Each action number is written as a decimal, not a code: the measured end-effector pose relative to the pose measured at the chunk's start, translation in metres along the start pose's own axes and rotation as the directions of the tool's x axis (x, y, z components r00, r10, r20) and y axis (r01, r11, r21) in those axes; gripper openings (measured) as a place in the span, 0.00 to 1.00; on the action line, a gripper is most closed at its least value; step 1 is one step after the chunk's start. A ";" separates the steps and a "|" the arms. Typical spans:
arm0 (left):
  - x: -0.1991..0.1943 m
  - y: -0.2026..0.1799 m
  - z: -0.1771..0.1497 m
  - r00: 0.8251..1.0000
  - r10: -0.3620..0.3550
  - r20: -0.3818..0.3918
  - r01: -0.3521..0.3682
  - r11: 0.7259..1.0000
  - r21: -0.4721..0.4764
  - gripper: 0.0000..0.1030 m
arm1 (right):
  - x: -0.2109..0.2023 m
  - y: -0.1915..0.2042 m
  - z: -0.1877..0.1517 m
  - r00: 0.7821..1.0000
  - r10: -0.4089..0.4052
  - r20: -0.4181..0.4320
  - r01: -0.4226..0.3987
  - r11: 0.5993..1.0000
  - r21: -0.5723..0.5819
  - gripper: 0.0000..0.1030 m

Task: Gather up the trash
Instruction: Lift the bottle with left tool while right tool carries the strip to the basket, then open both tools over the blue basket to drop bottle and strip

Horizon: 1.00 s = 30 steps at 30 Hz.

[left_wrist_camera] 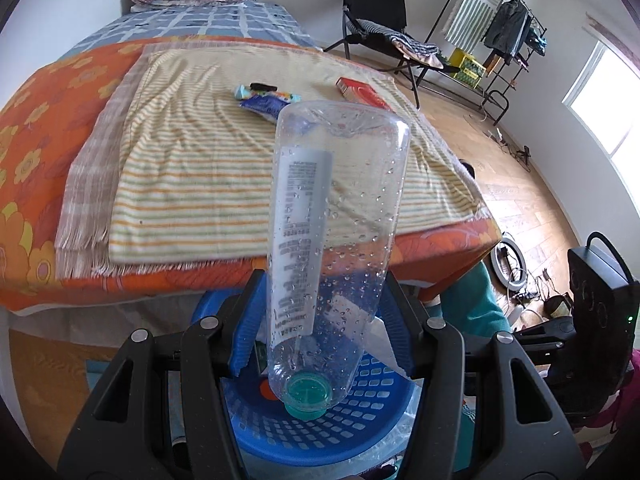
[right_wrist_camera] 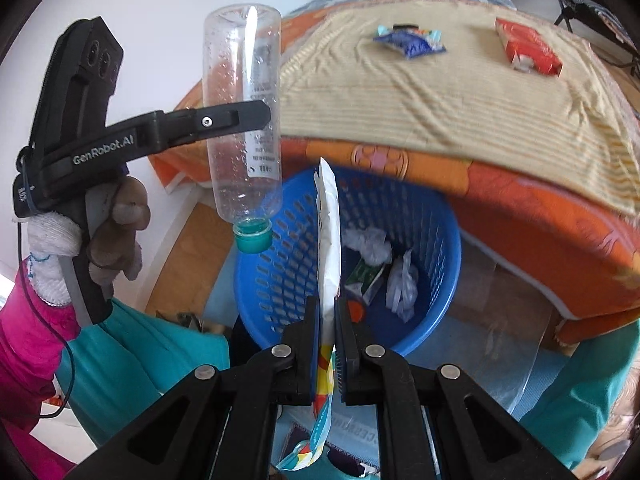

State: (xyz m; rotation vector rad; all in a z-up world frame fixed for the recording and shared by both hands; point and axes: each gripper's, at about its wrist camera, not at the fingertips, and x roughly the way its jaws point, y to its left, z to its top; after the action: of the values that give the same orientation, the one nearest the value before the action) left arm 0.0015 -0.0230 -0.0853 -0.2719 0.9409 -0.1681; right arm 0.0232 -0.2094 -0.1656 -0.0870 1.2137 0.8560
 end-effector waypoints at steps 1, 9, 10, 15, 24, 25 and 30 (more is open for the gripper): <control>0.001 0.000 -0.002 1.000 0.003 -0.003 -0.003 1.000 0.002 0.55 | 0.003 -0.001 -0.001 1.000 0.001 -0.008 -0.001 1.000 0.004 0.05; 0.012 -0.003 -0.015 0.999 0.017 -0.038 -0.016 1.000 0.013 0.55 | 0.025 -0.013 -0.002 0.999 0.008 -0.047 -0.007 0.999 0.037 0.05; 0.013 -0.004 -0.016 0.999 0.019 -0.043 -0.018 1.000 0.016 0.55 | 0.028 -0.014 -0.003 0.998 0.012 -0.054 -0.010 0.999 0.042 0.05; 0.018 -0.004 -0.018 0.998 0.025 -0.060 -0.024 1.000 0.017 0.56 | 0.039 -0.020 -0.005 0.997 0.018 -0.077 -0.013 0.998 0.065 0.06; 0.025 0.000 -0.019 0.995 0.031 -0.098 -0.031 1.000 0.002 0.57 | 0.045 -0.028 -0.001 0.998 0.004 -0.061 0.003 0.995 0.101 0.39; 0.026 0.001 -0.019 0.994 0.032 -0.103 -0.032 0.999 -0.002 0.57 | 0.045 -0.028 -0.001 0.998 -0.004 -0.058 0.010 0.994 0.105 0.45; 0.025 0.002 -0.019 0.994 0.039 -0.101 -0.040 0.999 -0.007 0.59 | 0.046 -0.031 0.000 0.998 -0.031 -0.051 0.037 0.993 0.111 0.59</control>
State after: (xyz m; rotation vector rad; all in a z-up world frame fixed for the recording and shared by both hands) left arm 0.0011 -0.0302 -0.1158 -0.2546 1.0464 -0.1418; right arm 0.0467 -0.2066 -0.2164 -0.0384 1.3001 0.7585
